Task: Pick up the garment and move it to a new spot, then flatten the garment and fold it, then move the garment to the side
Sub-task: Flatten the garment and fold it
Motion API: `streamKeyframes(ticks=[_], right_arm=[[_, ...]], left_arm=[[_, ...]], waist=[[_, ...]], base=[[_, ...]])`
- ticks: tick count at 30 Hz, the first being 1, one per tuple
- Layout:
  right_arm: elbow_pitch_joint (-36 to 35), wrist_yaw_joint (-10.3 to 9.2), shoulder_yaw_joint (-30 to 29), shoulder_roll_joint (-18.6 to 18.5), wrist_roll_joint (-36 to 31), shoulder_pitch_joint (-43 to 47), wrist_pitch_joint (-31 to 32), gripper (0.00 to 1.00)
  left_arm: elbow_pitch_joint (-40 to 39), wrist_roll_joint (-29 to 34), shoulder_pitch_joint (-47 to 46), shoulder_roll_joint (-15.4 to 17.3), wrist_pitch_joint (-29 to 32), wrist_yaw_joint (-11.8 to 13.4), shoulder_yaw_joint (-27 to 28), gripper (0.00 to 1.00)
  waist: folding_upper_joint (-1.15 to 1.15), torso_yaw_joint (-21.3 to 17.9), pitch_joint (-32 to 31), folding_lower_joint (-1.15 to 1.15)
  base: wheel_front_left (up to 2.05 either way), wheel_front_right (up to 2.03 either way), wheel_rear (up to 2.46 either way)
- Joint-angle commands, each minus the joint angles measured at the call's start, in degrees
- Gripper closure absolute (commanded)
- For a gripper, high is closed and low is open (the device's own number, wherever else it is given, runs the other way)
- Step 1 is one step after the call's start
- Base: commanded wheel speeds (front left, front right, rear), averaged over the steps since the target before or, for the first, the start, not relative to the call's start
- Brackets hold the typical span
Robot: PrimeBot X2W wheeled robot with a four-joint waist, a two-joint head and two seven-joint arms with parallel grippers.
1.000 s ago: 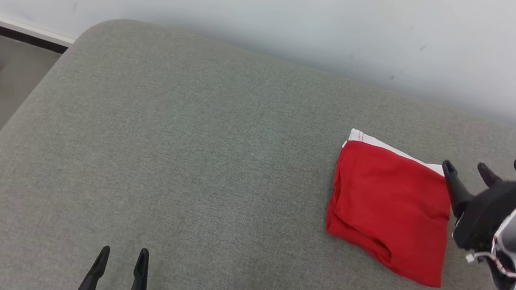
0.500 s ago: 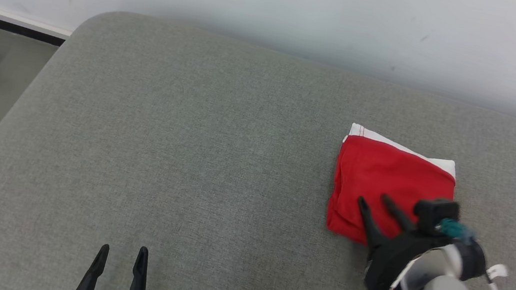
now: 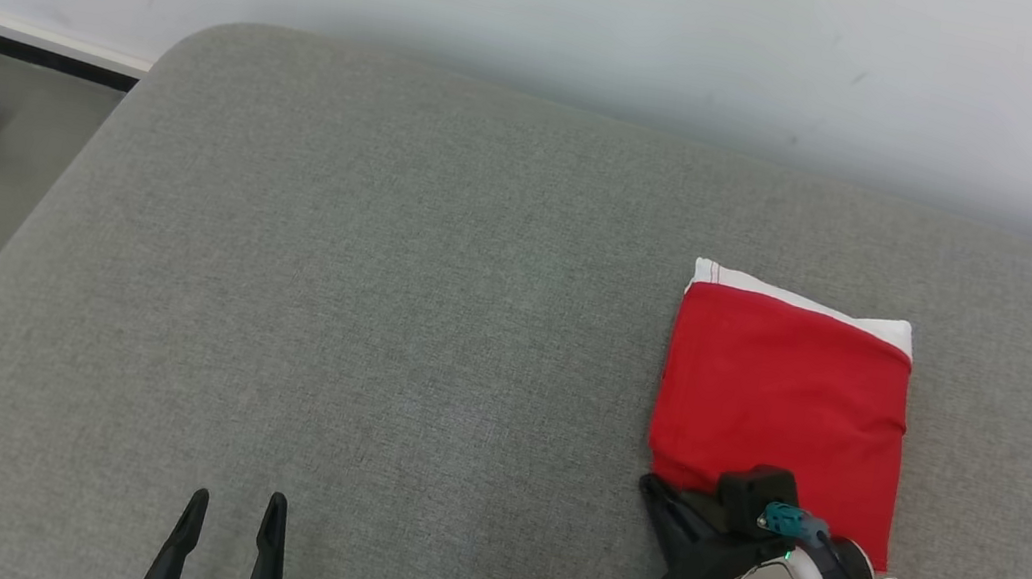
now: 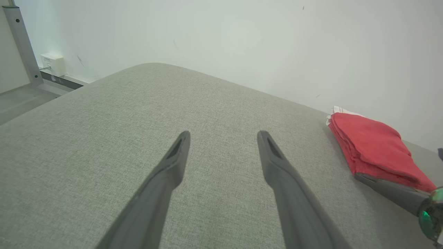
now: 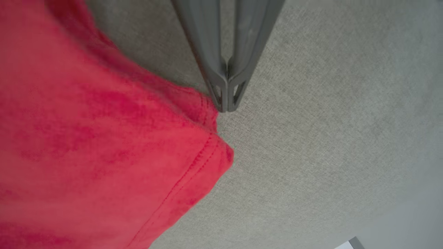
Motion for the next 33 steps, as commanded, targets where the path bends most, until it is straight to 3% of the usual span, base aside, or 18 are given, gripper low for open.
streamKeyframes(ticks=[1,6,10,15,17,18,26,33], right_arm=[[0.0,0.0,1.1,-0.4,0.9,0.0,-0.2,1.0],[-5.2,0.0,3.7,-2.9,7.3,2.4,-2.9,1.0],[-10.7,0.0,0.1,-4.8,9.7,5.6,-6.5,1.0],[-18.2,0.0,-7.5,-6.3,7.9,12.3,-8.7,1.0],[-21.2,0.0,-11.4,-6.3,6.3,15.2,-9.1,0.42],[-22.9,0.0,-13.4,-5.9,5.6,16.8,-9.2,0.0],[-32.8,0.0,-24.7,-1.8,0.8,27.5,-7.0,0.0],[-35.4,0.0,-27.0,0.5,-1.7,31.6,-5.3,0.0]], left_arm=[[0.0,0.5,0.5,0.0,-0.1,0.2,0.2,0.0],[-0.3,0.6,1.9,0.0,-0.1,0.7,1.0,0.0],[-0.7,1.0,3.2,0.0,-0.1,1.0,2.5,0.0],[-1.2,2.0,5.1,0.0,-0.1,0.5,5.1,0.0],[-1.5,2.7,5.4,0.0,-0.1,0.4,6.0,0.0],[-1.6,3.1,5.5,0.0,-0.1,0.3,6.4,0.0],[-1.5,3.7,5.9,0.0,-0.1,-0.1,9.7,0.0],[-0.6,3.6,7.9,0.0,-0.1,-0.5,12.1,0.0]], waist=[[0.0,-0.6,-0.6,0.0],[0.0,-3.2,-3.0,0.0],[0.0,-6.0,-5.0,0.0],[0.0,-10.0,-7.4,0.0],[0.0,-11.4,-7.8,0.0],[0.0,-12.1,-8.0,0.0],[0.0,-16.5,-9.1,0.0],[0.0,-19.6,-10.8,0.0]], base=[[0.0,0.0,0.0],[0.0,0.0,0.0],[0.0,0.0,0.0],[0.0,0.0,0.0],[0.0,0.0,0.0],[0.0,0.0,0.0],[0.0,0.0,0.0],[0.0,0.0,0.0]])
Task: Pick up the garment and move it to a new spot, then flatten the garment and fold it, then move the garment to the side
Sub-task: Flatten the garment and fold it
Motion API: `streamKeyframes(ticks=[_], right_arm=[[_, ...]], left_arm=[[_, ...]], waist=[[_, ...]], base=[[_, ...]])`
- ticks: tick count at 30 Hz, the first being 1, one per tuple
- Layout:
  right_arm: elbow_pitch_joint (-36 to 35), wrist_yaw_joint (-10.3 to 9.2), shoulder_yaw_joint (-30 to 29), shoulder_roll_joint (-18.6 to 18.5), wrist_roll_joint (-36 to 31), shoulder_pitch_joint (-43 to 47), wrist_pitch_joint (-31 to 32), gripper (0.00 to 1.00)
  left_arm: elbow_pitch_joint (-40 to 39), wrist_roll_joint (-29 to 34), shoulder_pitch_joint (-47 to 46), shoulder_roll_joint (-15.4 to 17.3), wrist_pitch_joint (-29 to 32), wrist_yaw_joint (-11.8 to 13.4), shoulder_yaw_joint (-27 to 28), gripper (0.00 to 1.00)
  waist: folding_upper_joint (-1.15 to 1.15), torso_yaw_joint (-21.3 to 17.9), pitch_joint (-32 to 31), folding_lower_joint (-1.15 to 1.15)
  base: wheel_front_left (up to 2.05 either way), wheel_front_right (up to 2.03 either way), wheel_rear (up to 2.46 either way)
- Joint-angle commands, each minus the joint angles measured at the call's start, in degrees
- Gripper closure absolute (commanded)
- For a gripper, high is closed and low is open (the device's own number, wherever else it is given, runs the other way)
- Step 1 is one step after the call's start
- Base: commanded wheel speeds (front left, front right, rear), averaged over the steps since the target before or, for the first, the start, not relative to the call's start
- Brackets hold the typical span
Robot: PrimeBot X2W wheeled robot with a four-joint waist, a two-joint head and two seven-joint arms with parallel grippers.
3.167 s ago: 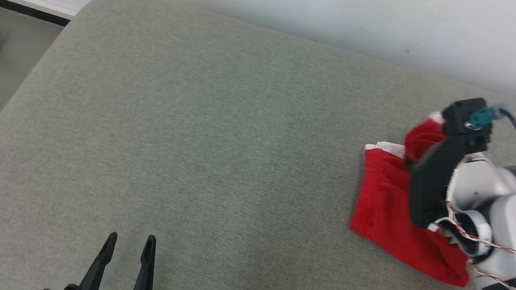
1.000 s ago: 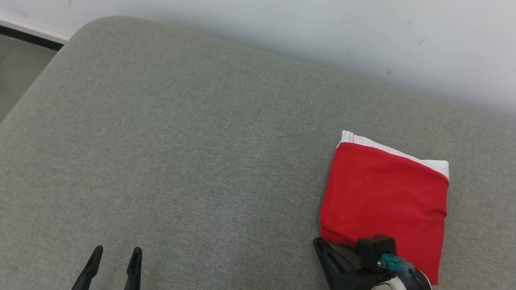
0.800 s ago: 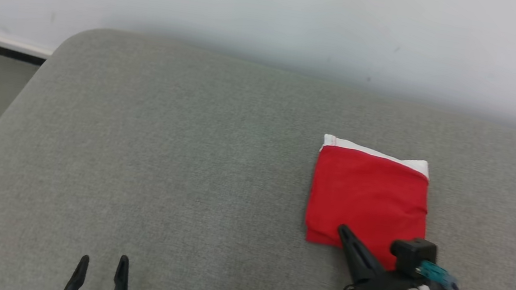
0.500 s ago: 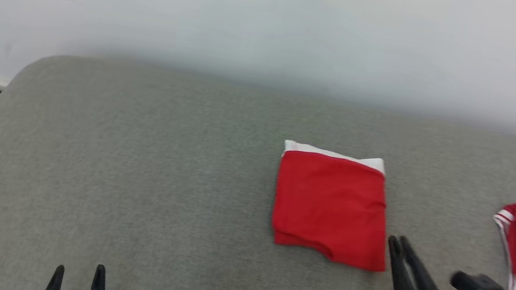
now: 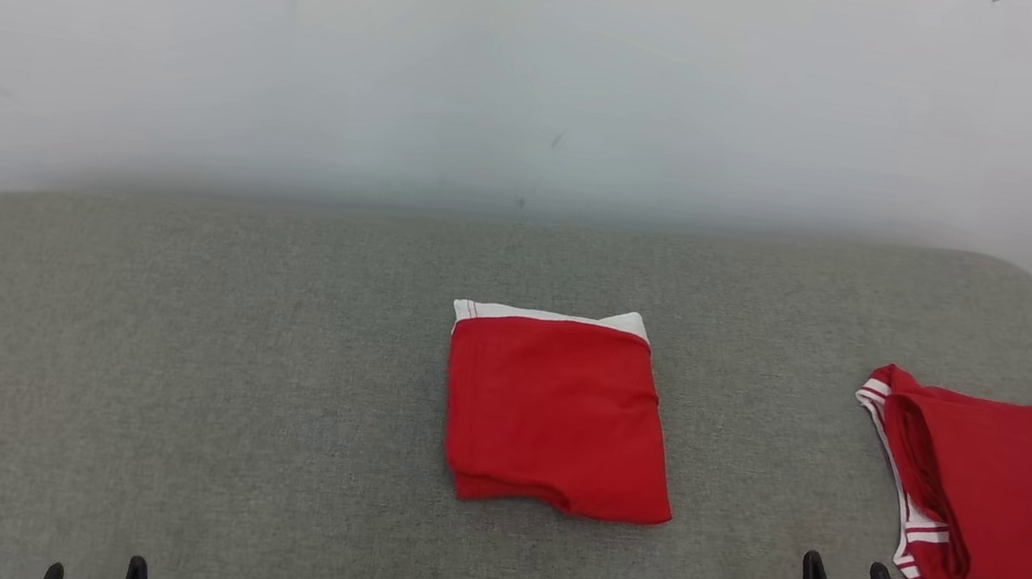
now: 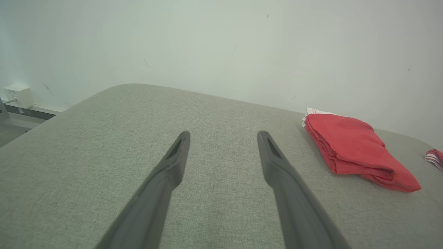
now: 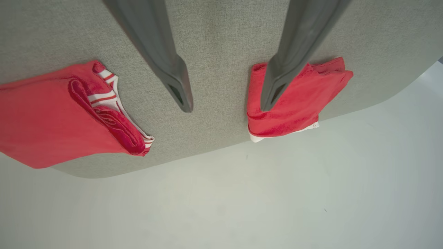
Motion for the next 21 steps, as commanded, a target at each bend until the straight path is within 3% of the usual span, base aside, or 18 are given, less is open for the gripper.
streamKeyframes(ticks=[1,21], right_arm=[[-0.4,0.0,-0.1,0.6,-0.7,1.3,0.4,0.0],[0.5,0.0,0.8,0.7,-3.5,2.7,2.4,0.0]], left_arm=[[0.3,0.5,0.8,0.0,-0.1,-0.3,0.7,0.0],[2.5,1.1,1.3,0.0,-0.1,-1.7,1.6,0.0]], waist=[[0.0,-1.8,-1.5,0.0],[0.0,-1.5,-1.6,0.0]], base=[[0.0,0.0,0.0],[0.0,0.0,0.0]])
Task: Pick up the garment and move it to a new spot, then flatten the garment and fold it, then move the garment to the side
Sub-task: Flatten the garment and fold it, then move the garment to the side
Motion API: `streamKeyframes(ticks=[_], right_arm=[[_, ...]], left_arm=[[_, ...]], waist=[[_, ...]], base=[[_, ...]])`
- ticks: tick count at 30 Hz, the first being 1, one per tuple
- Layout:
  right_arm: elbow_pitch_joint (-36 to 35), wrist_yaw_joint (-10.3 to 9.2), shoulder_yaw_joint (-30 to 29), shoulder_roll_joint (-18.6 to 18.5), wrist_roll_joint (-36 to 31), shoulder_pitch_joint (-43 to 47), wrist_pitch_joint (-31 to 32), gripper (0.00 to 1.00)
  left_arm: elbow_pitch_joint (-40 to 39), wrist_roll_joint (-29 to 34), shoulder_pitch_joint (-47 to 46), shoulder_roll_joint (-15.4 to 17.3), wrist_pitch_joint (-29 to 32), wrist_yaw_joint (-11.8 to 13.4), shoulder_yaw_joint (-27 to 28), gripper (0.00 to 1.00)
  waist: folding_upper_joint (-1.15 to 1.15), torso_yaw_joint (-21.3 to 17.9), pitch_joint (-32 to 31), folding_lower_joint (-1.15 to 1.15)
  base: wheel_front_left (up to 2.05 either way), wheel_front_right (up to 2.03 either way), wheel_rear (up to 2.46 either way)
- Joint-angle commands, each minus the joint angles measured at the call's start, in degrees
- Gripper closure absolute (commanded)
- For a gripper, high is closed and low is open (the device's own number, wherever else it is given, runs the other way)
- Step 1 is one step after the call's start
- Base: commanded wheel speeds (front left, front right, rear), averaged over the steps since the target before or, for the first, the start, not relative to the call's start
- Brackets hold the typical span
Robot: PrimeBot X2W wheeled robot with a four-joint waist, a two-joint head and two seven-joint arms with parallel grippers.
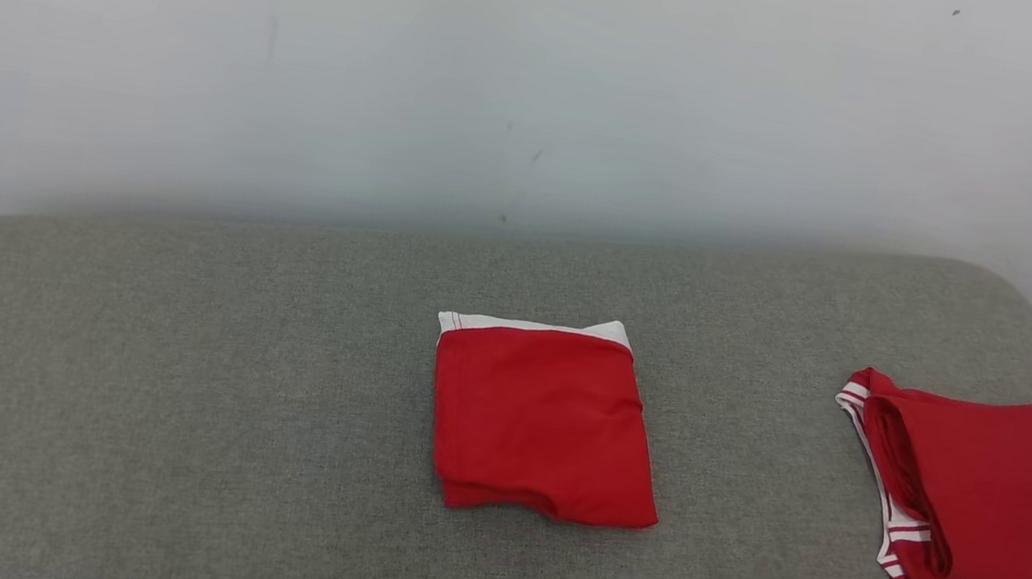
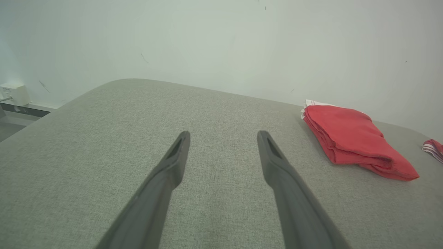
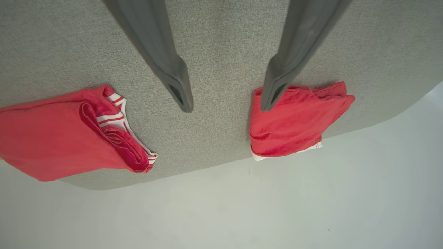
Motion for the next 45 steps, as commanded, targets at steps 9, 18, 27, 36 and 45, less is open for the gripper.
streamKeyframes(ticks=[9,18,27,36,45], right_arm=[[0.2,0.0,-0.1,0.2,-1.4,0.3,1.4,0.0],[-1.8,0.0,3.0,-1.2,-1.4,-6.1,5.5,0.0],[5.1,0.0,4.0,-0.6,0.9,-23.2,29.0,0.0],[19.3,0.0,-7.4,3.4,-6.0,-39.4,49.9,0.0],[29.0,0.0,-15.4,3.8,-12.5,-44.9,50.0,0.0]], left_arm=[[0.2,0.9,-0.3,-0.1,-0.1,-0.4,-0.4,0.0],[0.1,0.9,-0.8,-0.1,-0.1,-0.5,-0.7,0.0],[0.0,1.0,-2.6,-0.1,-0.1,-0.8,-1.8,0.0],[-0.5,1.4,-5.9,-0.1,-0.1,-1.1,-4.4,0.0],[-1.0,0.7,-9.7,0.0,-0.1,-1.3,-6.8,0.0]], waist=[[0.0,0.4,0.8,0.0],[0.0,0.6,2.0,0.0],[0.0,3.1,4.4,0.0],[0.0,8.1,10.5,0.0],[0.0,13.8,14.5,0.0]], base=[[0.0,0.0,0.0],[0.0,0.0,0.0],[0.0,0.0,0.0],[0.0,0.0,0.0],[0.0,0.0,0.0]])
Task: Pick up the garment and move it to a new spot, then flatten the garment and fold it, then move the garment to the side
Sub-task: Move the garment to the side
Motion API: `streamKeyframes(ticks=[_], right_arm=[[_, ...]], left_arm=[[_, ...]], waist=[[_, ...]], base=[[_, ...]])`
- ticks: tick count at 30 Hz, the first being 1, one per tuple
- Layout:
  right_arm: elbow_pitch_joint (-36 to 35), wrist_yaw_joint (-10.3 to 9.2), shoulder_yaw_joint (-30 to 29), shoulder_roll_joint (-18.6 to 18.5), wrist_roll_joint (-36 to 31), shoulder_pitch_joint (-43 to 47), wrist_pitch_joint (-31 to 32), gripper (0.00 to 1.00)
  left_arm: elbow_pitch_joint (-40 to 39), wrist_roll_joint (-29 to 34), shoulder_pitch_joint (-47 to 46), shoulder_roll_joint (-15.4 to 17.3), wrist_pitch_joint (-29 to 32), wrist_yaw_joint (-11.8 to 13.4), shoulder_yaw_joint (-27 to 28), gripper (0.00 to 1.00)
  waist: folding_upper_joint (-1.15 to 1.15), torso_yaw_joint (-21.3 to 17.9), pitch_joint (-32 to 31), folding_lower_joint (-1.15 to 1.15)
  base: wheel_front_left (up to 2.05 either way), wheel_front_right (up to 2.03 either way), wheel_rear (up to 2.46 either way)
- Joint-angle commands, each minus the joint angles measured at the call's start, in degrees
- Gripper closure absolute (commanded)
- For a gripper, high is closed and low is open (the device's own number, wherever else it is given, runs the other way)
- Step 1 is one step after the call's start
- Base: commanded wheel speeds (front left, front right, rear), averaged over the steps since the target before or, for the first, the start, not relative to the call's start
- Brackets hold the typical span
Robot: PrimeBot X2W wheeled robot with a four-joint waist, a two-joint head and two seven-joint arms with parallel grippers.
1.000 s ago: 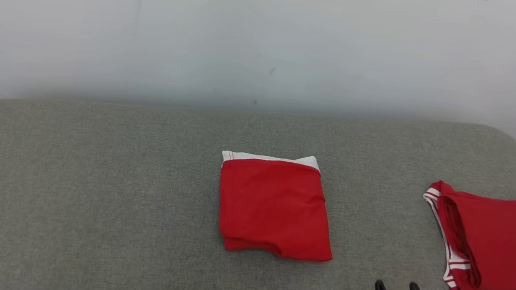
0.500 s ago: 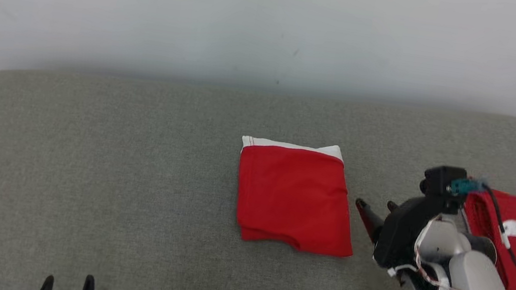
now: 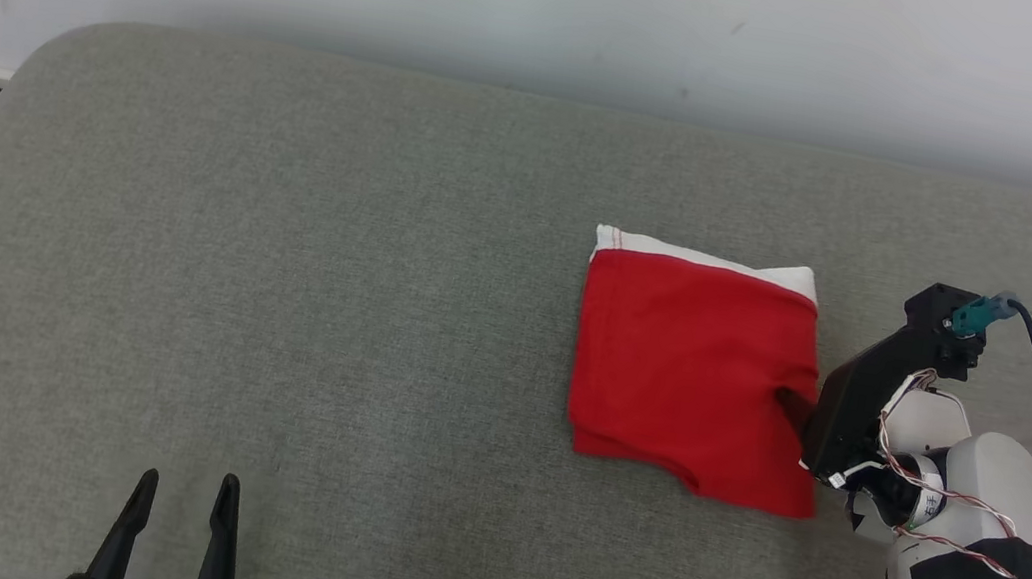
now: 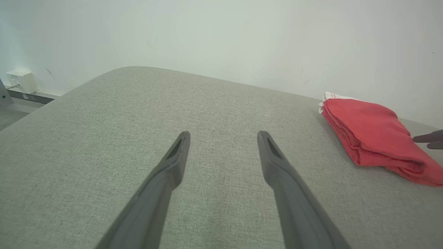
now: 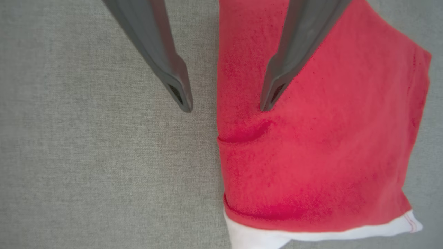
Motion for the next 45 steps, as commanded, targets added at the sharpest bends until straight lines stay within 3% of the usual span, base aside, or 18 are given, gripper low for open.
streamKeyframes(ticks=[1,11,12,13,19,26,33,38,45], right_arm=[[1.1,0.0,-1.0,0.0,-0.3,-0.9,-1.0,0.0],[10.7,0.0,-2.3,0.3,-3.8,-2.3,-2.4,0.0],[11.4,0.01,-1.5,0.4,-3.3,-2.5,-2.1,0.56],[11.9,0.03,-0.2,0.6,-2.8,-2.7,-2.1,1.0],[9.9,0.06,7.3,0.3,0.2,-4.5,-1.0,1.0],[1.7,0.06,18.3,-1.5,2.5,-6.6,4.7,1.0],[-12.9,0.05,31.4,-7.9,10.5,-6.6,12.6,1.0],[-21.4,0.05,33.5,-13.2,15.5,-7.1,16.1,1.0],[-26.6,0.05,31.6,-18.7,15.2,-6.9,16.4,1.0]], left_arm=[[-0.3,-0.6,-0.8,0.0,-0.1,0.0,-0.2,0.0],[-0.2,-0.7,-1.5,0.0,-0.1,-0.1,-0.9,0.0],[-0.2,-0.8,-1.5,0.0,-0.1,-0.1,-0.8,0.0],[-0.2,-0.9,-1.3,0.0,-0.1,-0.1,-0.7,0.0],[-0.7,-0.8,-0.3,0.0,-0.1,-0.1,0.3,0.0],[-1.8,-0.4,0.6,0.0,-0.1,-0.1,1.6,0.0],[-3.4,-0.9,-0.7,0.0,-0.1,0.0,2.5,0.0],[-3.6,-0.1,-2.4,0.0,-0.1,0.0,2.3,0.0],[-3.7,1.3,-4.5,0.0,-0.1,-0.1,2.2,0.0]], waist=[[-0.01,2.9,2.6,-0.01],[-0.01,3.9,4.4,-0.01],[-0.01,3.8,4.4,-0.01],[-0.01,3.5,4.4,-0.01],[-0.01,0.4,3.6,-0.01],[-0.01,-5.4,2.9,-0.01],[-0.01,-13.8,4.5,-0.01],[-0.01,-18.3,6.5,-0.01],[-0.01,-22.4,9.5,-0.01]], base=[[0.0,0.0,0.0],[0.0,0.0,0.0],[0.0,0.0,0.0],[0.0,0.0,0.0],[0.0,0.0,0.0],[0.0,0.0,0.0],[0.0,0.0,0.0],[0.0,0.0,0.0],[0.0,0.0,0.0]])
